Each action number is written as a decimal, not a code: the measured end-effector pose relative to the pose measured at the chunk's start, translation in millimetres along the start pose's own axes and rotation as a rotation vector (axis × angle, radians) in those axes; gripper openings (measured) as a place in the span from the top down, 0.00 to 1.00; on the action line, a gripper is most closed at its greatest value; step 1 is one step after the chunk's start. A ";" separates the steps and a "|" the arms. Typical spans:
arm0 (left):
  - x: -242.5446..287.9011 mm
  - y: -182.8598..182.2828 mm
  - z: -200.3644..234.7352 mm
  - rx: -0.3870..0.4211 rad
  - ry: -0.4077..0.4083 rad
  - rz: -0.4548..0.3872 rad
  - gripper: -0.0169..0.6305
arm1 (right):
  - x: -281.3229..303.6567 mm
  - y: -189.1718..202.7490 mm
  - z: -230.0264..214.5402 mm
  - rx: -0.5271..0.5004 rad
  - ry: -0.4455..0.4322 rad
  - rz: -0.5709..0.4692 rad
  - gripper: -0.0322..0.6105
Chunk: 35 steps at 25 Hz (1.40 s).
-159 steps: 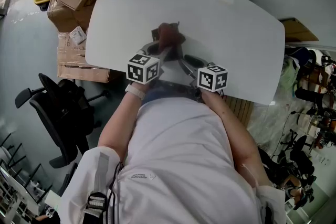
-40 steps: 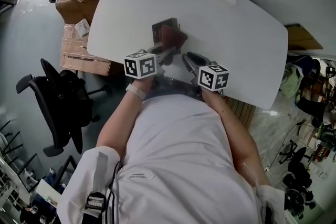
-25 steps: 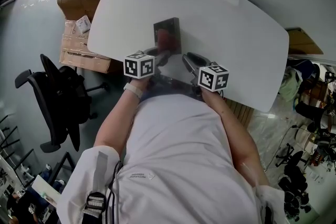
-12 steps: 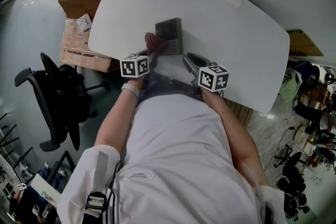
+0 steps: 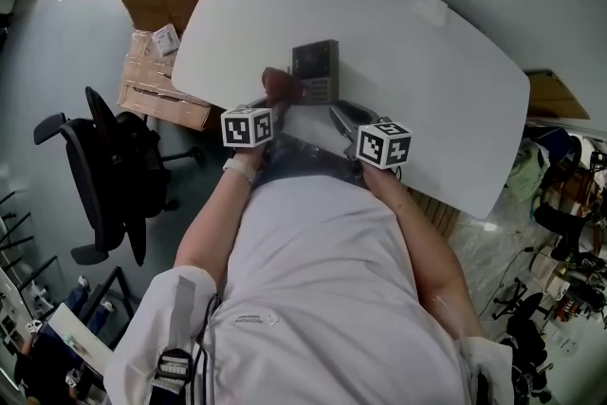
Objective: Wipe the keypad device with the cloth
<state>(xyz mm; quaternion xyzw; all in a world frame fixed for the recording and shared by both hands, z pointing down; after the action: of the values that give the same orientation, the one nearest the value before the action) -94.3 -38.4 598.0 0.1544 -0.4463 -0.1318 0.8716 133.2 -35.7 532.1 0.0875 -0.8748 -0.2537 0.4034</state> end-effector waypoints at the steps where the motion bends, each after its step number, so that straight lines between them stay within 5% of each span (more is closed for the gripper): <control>1: -6.1 1.3 -1.8 -0.002 0.003 -0.011 0.85 | 1.8 -0.1 0.7 0.006 -0.007 -0.003 0.80; 13: -116.4 51.1 -60.5 0.000 -0.016 -0.275 0.85 | -30.4 27.3 42.7 -0.003 -0.194 -0.073 0.80; 21: -189.5 116.5 -123.0 0.045 0.014 -0.453 0.85 | -90.5 70.5 88.9 -0.141 -0.290 -0.127 0.80; 27: -225.4 142.0 -136.4 0.141 0.041 -0.487 0.85 | -116.9 95.9 119.8 -0.141 -0.281 -0.195 0.80; 35: -294.0 167.2 -145.8 0.344 0.089 -0.548 0.85 | -152.1 119.2 202.3 -0.291 -0.213 -0.371 0.85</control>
<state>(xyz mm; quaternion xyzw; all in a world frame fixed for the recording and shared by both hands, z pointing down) -126.2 245.1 365.1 0.4196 -0.3651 -0.2772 0.7835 87.8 196.3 382.4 0.1604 -0.8356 -0.4544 0.2639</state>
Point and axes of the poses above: the fingertips, and each gripper's own axes: x forward along the fingers, z to its left, y out of its underside, the point moved 8 cm from there along -x, backward along the fingers, and after that the axes turned 8 degrees about z, right-handed, at the moved point
